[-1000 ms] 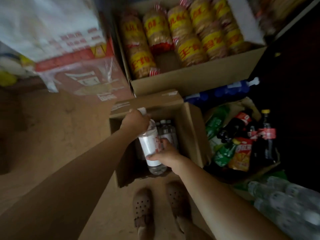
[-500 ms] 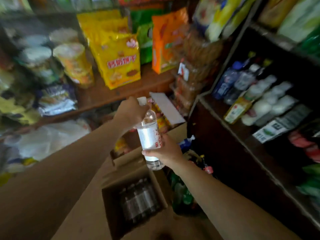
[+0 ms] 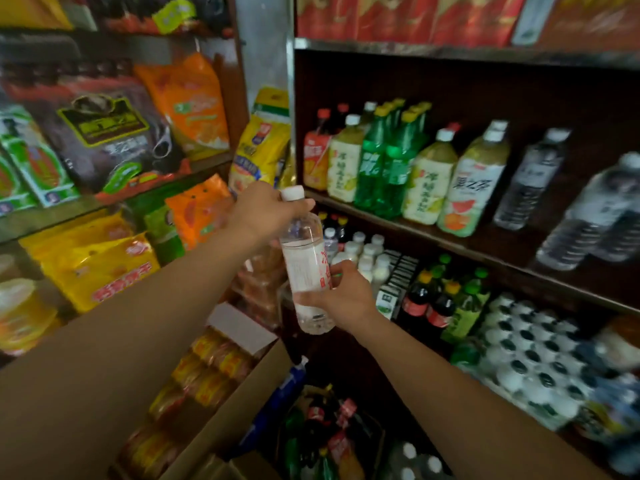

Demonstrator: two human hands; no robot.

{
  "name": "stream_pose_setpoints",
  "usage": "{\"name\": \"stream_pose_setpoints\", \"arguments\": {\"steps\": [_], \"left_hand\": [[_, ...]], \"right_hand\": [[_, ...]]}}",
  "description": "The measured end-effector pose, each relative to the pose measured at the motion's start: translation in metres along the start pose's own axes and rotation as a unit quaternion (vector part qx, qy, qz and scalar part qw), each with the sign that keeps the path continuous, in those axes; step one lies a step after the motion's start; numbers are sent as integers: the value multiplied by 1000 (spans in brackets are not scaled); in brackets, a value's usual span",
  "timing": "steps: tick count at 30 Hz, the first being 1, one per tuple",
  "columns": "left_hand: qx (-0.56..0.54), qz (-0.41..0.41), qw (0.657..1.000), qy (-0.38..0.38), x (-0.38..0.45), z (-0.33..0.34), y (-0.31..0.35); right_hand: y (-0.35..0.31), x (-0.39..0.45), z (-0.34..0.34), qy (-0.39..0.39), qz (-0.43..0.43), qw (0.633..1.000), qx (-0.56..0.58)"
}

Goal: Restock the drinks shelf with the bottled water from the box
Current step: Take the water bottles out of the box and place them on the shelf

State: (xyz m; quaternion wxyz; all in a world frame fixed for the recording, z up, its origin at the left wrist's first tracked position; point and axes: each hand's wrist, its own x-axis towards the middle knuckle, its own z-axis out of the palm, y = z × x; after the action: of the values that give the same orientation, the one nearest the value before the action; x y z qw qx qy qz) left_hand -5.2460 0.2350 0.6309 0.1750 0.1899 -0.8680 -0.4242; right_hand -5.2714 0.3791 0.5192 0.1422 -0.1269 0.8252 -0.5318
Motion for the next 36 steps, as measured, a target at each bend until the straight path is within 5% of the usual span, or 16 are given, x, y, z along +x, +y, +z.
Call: {"name": "stream_pose_setpoints", "arguments": {"steps": [12,20,36], "left_hand": [[-75,135,979,-130,-18,136,209],[-110,196,941,-255,-60,255,313],[-48,337,849,-404,-135,417,437]], "right_hand": [[23,-45,-234,194,-34,980,-24],[76,-109,-370,312,17,948,-55],[175,-179,-507,489,84,867,-54]]}}
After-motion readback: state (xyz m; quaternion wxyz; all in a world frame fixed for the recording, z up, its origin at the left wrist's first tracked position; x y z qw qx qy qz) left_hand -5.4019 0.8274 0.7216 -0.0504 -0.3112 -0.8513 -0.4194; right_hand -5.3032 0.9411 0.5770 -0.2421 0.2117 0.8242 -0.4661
